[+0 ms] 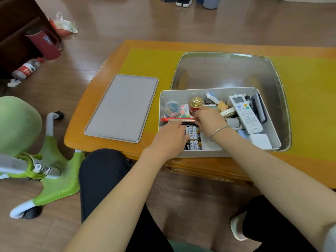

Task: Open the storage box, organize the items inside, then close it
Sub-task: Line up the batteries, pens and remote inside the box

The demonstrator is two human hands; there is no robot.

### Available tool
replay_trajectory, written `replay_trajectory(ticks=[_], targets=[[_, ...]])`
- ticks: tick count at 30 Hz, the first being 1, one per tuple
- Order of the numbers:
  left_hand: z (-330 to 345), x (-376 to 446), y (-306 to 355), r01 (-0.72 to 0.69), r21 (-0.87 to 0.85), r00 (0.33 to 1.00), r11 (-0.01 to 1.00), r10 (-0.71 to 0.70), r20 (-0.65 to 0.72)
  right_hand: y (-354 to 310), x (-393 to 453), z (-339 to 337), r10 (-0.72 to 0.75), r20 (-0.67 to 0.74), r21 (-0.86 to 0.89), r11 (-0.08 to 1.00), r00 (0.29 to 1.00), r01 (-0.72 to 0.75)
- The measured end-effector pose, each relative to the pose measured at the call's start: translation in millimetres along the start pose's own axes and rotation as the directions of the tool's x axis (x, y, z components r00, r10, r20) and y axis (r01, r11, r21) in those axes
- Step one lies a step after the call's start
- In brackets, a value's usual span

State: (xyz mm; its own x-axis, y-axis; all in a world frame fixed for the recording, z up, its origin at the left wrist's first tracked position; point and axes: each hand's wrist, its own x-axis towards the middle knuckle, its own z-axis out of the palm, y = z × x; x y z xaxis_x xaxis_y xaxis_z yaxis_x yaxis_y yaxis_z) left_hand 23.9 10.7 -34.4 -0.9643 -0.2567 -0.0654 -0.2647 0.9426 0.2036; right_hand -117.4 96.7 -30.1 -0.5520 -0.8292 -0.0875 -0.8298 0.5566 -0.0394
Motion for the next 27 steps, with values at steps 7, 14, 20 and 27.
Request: replay_trajectory(ticks=[7,14,20,27], targets=[[0.4,13.8,4.7,0.122,0.018,0.963,0.992,-0.122,0.238,0.4,1.5,3.5,-0.041,-0.012,-0.038,0.998,0.999,0.041],[5.3,20.7,8.8,0.213,0.002,0.928,0.977,-0.203,0.312,-4.0,2.1,2.0,-0.075,0.000,-0.035,0.997,0.997,0.075],[10.1,22.9,8.7,0.240,0.015,0.918,0.971,-0.232,0.321,-4.4,-4.6,0.0,0.020,0.019,-0.039,0.999,1.000,-0.019],[13.4,23.5,7.3,0.231,-0.020,0.925,0.973,-0.213,0.315,-3.2,-8.9,1.4,0.075,0.076,-0.005,0.997,0.994,-0.075]])
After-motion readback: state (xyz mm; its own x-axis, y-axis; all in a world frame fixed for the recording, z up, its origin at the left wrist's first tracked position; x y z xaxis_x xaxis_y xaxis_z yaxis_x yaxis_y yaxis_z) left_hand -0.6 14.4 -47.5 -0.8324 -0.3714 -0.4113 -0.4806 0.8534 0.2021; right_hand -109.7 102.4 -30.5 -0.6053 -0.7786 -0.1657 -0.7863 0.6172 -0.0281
